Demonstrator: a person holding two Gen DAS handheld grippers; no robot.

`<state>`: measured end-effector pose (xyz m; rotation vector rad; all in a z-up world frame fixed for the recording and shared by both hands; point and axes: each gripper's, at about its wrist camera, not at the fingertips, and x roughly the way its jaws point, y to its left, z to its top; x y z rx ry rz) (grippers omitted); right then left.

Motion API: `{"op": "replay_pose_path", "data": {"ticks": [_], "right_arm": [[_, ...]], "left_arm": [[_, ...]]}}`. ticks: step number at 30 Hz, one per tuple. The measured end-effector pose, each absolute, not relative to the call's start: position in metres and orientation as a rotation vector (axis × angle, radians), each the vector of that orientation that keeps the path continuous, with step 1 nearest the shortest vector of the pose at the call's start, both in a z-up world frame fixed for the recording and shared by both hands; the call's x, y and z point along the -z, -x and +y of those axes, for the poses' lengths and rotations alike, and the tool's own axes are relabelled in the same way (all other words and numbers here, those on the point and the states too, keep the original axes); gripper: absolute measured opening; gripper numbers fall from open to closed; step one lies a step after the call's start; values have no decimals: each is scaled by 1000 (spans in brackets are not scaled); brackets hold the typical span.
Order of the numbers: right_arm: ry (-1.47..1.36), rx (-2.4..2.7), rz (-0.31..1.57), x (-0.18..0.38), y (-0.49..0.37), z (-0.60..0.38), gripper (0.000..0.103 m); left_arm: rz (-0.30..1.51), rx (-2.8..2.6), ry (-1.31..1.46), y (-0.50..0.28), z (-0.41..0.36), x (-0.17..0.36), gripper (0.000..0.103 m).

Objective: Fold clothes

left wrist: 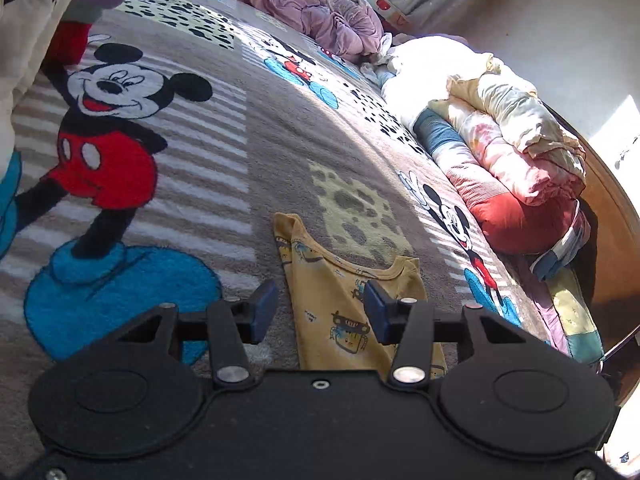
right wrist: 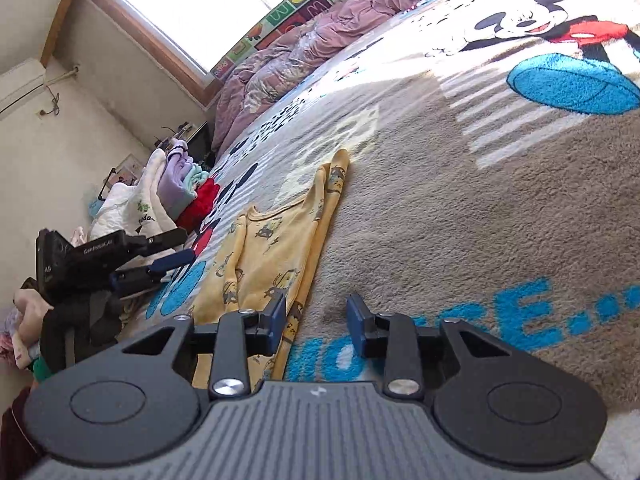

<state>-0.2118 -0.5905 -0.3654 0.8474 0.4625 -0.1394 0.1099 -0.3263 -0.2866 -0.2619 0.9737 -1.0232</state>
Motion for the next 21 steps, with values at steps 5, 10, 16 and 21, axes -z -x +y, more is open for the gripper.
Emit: {"op": "replay_pose_path", "data": {"ticks": [5, 10, 16, 21], "right_arm": [[-982, 121, 473, 373, 185, -617, 35], [-1035, 126, 482, 374, 150, -652, 35], [-993, 58, 514, 375, 110, -674, 36], [-1011, -23, 516, 381, 93, -688, 36]], "left_arm": [[1023, 1045, 299, -134, -338, 301, 48], [1035, 1103, 356, -159, -354, 312, 48], [1082, 1144, 387, -185, -367, 318, 42], [1106, 1202, 386, -195, -378, 323, 41]]}}
